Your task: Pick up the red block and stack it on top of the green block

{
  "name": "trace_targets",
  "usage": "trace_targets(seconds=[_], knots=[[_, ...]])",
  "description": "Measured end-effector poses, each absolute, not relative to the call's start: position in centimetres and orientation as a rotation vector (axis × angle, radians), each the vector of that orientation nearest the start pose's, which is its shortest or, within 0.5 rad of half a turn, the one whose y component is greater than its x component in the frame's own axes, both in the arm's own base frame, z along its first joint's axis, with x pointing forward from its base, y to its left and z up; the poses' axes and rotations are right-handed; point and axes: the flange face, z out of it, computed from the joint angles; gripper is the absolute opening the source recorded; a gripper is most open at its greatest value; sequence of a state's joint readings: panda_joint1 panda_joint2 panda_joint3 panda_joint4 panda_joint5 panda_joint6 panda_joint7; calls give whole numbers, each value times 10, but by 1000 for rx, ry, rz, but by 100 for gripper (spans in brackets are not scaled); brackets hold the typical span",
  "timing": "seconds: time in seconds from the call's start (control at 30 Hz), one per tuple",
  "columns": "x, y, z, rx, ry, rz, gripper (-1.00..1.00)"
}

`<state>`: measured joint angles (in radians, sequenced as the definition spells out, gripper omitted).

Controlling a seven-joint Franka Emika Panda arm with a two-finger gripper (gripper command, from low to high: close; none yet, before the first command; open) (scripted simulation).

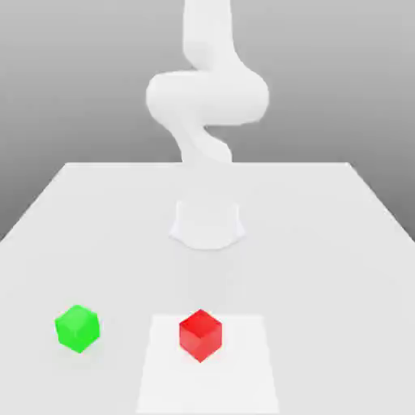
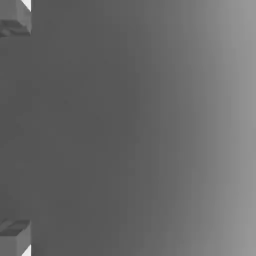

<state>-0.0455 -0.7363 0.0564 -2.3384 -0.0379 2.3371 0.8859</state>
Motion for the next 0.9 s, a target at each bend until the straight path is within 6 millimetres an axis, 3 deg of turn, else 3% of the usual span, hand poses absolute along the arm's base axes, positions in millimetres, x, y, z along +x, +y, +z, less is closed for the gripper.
trace_targets(seconds=[0.23, 0.43, 0.67, 0.9], knots=[[430, 15, 546, -2550, 1438, -830, 0], [448, 0, 435, -2549, 1690, -639, 0], [433, -16, 319, -2466, 1953, -375, 0], [395, -15, 234, -2301, 2161, -102, 0]])
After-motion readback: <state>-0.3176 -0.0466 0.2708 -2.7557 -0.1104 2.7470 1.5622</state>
